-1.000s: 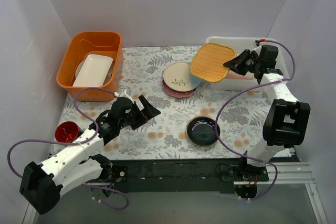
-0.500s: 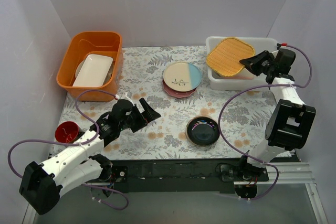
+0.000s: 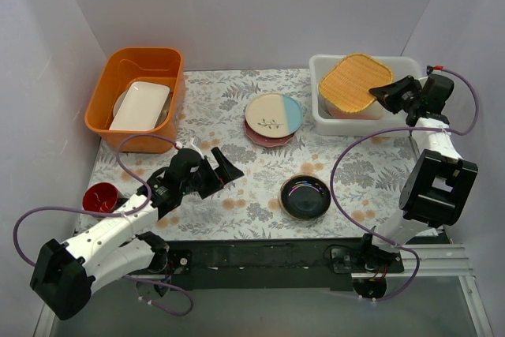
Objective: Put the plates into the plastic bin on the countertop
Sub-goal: Place the plate in the plastic bin.
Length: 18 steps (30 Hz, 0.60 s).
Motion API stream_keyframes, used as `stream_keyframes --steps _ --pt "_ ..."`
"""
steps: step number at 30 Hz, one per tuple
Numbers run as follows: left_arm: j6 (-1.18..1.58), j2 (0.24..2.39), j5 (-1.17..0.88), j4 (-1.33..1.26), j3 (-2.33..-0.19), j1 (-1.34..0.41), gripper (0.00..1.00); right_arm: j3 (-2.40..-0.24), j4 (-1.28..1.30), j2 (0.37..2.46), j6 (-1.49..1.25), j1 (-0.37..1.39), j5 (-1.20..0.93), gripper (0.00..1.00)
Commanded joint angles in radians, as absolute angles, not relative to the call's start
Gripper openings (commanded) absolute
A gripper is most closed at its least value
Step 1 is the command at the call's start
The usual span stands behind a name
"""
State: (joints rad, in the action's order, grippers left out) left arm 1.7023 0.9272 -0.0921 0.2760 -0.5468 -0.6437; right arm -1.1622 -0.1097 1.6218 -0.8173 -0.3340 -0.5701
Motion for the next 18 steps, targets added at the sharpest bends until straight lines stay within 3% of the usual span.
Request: stream_keyframes --steps 1,18 --pt "1.697 0.933 -0.104 0.256 -0.543 -0.649 0.98 -1.174 -0.238 1.588 -0.842 -0.341 -0.571 0.01" --pt "1.669 0.953 -0.112 0.270 -0.565 -0.649 0.98 -1.101 -0.405 1.654 -0.953 -0.347 -0.483 0.01"
